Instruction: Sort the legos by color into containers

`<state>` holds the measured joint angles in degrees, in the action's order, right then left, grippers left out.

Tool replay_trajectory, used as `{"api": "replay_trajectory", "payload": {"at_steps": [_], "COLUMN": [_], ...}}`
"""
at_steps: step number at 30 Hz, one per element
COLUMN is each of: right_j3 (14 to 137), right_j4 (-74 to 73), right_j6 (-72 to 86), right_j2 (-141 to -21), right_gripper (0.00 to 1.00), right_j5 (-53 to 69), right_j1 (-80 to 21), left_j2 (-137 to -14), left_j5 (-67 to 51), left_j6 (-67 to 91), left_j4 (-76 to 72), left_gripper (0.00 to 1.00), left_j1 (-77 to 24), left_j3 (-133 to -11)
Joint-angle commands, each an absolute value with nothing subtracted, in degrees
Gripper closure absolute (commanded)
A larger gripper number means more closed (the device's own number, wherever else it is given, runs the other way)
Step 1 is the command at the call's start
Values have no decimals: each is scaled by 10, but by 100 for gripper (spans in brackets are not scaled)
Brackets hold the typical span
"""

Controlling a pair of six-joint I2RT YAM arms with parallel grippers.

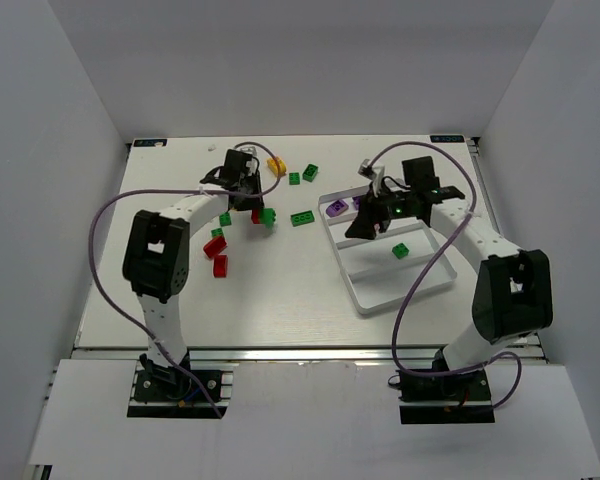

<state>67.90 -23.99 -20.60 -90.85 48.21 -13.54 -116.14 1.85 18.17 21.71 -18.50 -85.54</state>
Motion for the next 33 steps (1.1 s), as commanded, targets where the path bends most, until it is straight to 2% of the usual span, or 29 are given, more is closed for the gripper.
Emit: {"api": "replay_trajectory", "payload": {"at_steps": [1, 5, 7, 9, 10, 18, 33], "right_j3": [715, 758, 788, 802, 812, 844, 841], "right_j4": [-234, -222, -218, -197, -187, -151, -162], "right_j6": [-108, -8, 37, 70, 103, 228, 241], "right_j2": [-933, -977, -998, -1007, -1009, -1036, -1059], "right_gripper": [38, 34, 23, 18, 11, 11, 15], "right_j5": [498, 483, 472, 454, 457, 428, 319], "right_j1": [-181, -218, -238, -249, -255, -296, -330], "left_j2": [-1048, -945, -919, -885, -875, -831, -812], "left_j5": [-51, -84, -94, -93, -91, -62, -50], "left_j6": [263, 357, 381, 413, 424, 468, 488], "left_j4": [135, 35, 11, -26, -39, -92, -121], "left_gripper": [81, 83, 84, 84, 85, 86, 86], "left_j1": [-187, -190, -192, -199, -200, -242, -270], "left_j3": [-776, -667, -633, -589, -573, -495, -476]}}
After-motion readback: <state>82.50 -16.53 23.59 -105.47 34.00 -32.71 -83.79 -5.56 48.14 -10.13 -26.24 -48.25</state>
